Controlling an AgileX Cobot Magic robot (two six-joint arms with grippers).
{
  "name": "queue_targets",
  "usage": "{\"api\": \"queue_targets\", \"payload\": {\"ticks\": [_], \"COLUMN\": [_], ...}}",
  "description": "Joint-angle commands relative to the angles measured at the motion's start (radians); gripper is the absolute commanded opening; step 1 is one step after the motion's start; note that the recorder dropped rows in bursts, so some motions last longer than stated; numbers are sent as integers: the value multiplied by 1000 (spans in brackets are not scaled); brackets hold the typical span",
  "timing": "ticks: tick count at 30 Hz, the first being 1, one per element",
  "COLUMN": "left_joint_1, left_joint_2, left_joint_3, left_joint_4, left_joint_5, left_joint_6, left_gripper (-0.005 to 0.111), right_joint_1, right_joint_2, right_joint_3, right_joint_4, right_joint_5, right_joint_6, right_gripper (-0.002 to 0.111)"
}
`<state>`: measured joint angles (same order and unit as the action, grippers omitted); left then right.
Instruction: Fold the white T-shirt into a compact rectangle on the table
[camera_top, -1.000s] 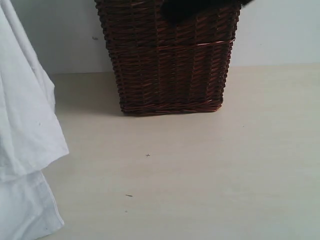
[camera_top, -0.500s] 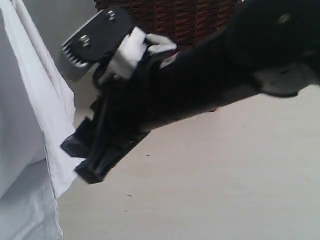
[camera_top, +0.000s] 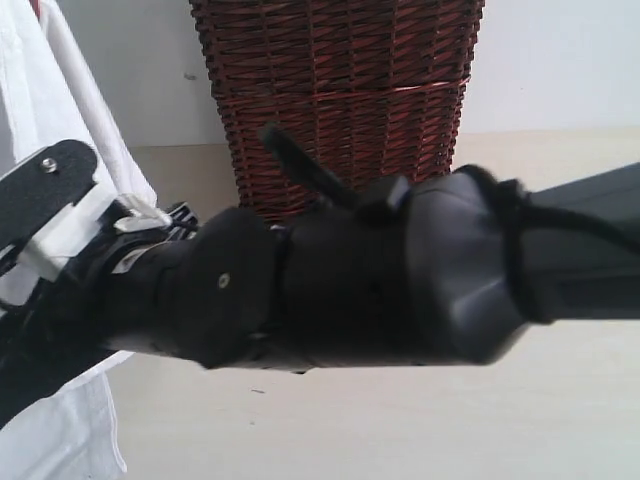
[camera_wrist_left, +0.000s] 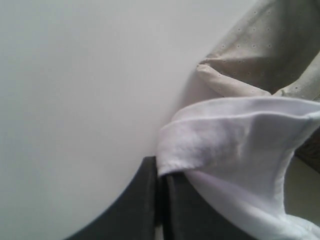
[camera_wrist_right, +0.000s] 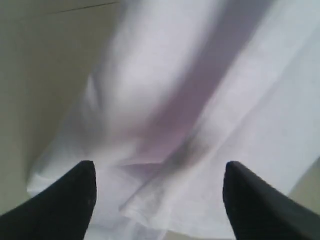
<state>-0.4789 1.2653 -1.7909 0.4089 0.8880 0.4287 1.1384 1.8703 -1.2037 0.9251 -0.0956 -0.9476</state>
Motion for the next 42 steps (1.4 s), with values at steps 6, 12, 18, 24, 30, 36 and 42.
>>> {"api": "queue_targets", "payload": {"ticks": [6,12,18,24,30,36,42], "left_joint_1": [1,1,1,1,1,3,23], "left_joint_2": [2,2,2,0,-2,-11,-15], "left_joint_3": [0,0,0,0,4,110,158], "left_joint_4": [-30,-41,-56,-66,-63,-47,124], "left_joint_5": [-30,-30,-30,-21,13,90,22], "left_joint_6": [-12,-12,-12,-10,-10,37,8], "left_gripper": [0,0,0,0,0,0,0], "right_joint_1": [22,22,22,22,-8,-92,-235], "right_joint_2": [143,168,168,147,-15,-217,-421], "right_joint_3": [-123,-123,-129,-127,-26,118,84], "right_joint_4": [146,390,734,819,819,819,769], "right_joint_5": [-163,-269,-533,-610,-645,-634,-638], "right_joint_6": [-4,-294,-767,-994,-1041,-1088,-1170], "right_gripper": [67,39,0,0,0,0,0]}}
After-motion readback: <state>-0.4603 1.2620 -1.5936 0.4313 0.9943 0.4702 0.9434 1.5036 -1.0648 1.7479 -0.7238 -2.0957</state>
